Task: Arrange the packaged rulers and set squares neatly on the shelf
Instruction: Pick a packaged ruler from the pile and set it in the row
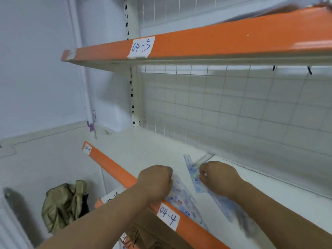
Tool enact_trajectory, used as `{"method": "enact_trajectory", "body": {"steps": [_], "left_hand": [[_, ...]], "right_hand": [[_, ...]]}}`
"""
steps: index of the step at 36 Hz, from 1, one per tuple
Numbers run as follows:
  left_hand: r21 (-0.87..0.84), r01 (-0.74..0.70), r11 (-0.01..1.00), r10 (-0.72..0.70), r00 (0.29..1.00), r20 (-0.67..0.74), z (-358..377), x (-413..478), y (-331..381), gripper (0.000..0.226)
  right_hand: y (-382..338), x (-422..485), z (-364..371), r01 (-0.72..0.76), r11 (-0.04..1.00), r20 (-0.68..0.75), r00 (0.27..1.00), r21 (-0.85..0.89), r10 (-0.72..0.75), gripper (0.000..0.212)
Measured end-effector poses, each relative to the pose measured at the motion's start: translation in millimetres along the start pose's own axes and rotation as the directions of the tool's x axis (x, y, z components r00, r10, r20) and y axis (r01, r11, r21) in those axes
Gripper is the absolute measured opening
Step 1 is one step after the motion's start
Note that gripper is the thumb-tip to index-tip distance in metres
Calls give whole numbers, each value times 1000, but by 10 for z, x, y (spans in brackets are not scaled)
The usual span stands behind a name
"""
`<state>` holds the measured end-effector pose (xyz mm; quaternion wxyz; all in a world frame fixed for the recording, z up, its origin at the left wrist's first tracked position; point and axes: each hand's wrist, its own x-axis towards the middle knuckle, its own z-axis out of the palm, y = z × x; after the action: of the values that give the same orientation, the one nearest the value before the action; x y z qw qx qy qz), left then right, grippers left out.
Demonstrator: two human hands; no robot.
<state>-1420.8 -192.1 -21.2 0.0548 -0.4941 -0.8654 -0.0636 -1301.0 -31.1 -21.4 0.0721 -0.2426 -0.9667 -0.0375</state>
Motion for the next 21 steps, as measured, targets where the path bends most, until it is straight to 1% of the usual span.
{"method": "enact_trajectory", "body": {"steps": [4,10,13,16,17,18,21], "left_hand": [[0,-23,1000,23,999,23,62,151,-53,27],[-9,-68,998,68,997,39,115,392,-142,27],[-17,-110,994,111,993,47,135,491,-202,27],[-21,-153,988,155,986,66,142,585,-260,28],[-22,-164,986,165,983,74,141,622,-277,29],[-22,-175,984,176,981,79,138,662,-291,29],[-27,-203,979,205,976,79,133,760,-317,29]], "right_hand": [[61,189,85,-33,999,12,999,4,33,23],[87,413,198,-54,997,45,997,-53,57,22],[75,480,223,-72,995,77,994,-73,78,19],[36,498,235,-90,994,115,989,-67,97,11],[14,503,239,-96,993,130,986,-65,103,13],[-8,513,248,-100,992,142,984,-72,109,19],[-66,570,275,-105,983,181,975,-150,132,46]]}}
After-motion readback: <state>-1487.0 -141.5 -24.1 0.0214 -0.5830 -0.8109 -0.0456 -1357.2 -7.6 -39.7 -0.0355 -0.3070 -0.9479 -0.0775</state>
